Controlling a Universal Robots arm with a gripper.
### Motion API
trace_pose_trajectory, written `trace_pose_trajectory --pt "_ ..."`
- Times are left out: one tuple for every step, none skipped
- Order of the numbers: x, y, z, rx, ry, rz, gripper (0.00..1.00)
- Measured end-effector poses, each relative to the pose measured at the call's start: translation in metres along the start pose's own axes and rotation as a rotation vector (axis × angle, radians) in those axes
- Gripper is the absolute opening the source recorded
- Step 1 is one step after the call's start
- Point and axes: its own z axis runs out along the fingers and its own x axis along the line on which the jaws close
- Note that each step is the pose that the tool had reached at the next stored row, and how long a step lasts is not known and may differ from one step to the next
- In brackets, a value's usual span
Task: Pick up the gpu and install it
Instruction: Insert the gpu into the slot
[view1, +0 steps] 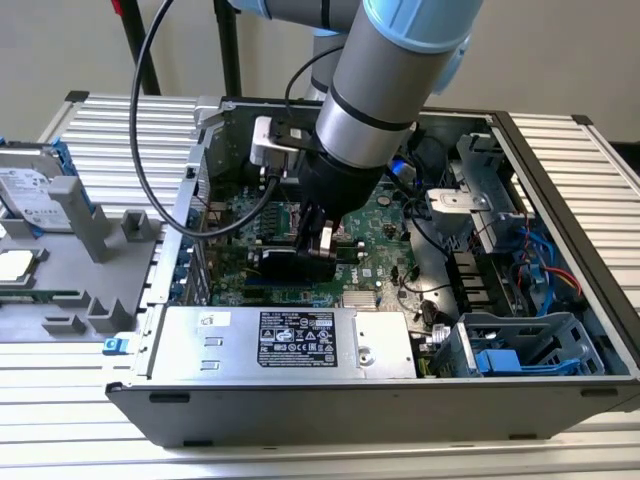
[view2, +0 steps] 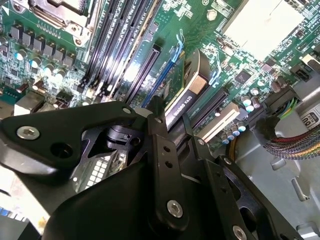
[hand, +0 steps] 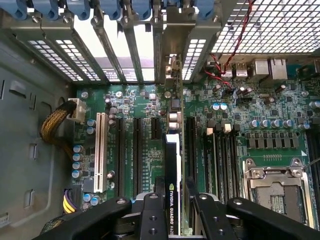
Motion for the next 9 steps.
trace_pose_trajectory --pt "0.0004 0.0 0.0002 0.0 0.0002 0.0 0.0" --pt "0.0005 0.0 0.0007 0.0 0.0002 0.0 0.0" --pt "0.0006 0.0001 0.0013 -0.0001 0.0005 0.0 0.0" --pt "0.0007 0.0001 0.002 -0.0002 0.0009 0.0 0.0" --pt "0.0007 0.0001 0.0025 -0.0003 0.0009 0.0 0.0" --pt "0.0007 0.0002 0.0027 -0.0002 0.0009 0.0 0.0" --pt "0.0007 0.0004 0.0029 -0.0002 0.0007 0.0 0.0" --pt "0.0007 0.0004 0.0031 -0.0001 0.0003 0.0 0.0" --pt "0.0007 0.0004 0.0032 -0.0001 0.0002 0.0 0.0"
